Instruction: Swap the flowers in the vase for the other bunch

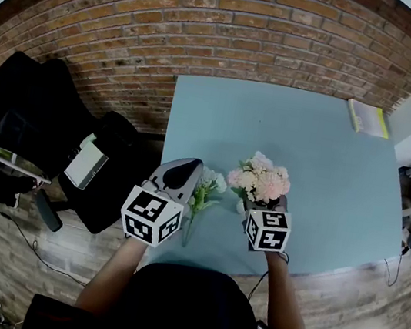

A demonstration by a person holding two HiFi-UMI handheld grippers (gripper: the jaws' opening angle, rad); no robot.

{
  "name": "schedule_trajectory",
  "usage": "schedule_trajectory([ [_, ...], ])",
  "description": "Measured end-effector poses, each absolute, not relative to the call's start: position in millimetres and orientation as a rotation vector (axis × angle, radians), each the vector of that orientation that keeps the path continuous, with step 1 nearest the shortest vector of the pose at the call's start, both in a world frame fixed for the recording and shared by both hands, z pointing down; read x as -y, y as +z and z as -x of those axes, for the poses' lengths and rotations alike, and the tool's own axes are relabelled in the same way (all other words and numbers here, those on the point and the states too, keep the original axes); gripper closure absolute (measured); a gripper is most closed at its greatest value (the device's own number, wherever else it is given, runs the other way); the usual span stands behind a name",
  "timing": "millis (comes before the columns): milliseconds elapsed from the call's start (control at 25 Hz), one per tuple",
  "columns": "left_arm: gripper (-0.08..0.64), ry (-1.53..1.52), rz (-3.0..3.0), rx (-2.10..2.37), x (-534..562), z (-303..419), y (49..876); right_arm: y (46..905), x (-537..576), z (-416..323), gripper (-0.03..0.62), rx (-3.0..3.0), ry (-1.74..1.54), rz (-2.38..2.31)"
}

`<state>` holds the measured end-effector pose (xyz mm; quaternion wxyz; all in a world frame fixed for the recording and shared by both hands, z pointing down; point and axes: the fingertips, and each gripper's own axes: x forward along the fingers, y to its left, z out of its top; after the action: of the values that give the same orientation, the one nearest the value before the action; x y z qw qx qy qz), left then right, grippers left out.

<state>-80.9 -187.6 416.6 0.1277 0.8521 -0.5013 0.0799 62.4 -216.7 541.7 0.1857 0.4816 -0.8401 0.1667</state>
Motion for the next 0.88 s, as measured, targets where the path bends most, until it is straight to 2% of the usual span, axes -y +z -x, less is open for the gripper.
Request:
schedule_trajectory([
  [320, 0.56, 0.226, -2.489, 1.448, 184.0, 79.4, 415.9, 533.4, 214.6, -66.5, 0.377, 2.36, 0.434, -1.382],
  [880, 0.56, 0.194, -2.503, 1.425, 184.0, 77.3, 413.7, 501.8, 217.7, -70.9, 0.382, 2.377, 0.369, -1.435],
])
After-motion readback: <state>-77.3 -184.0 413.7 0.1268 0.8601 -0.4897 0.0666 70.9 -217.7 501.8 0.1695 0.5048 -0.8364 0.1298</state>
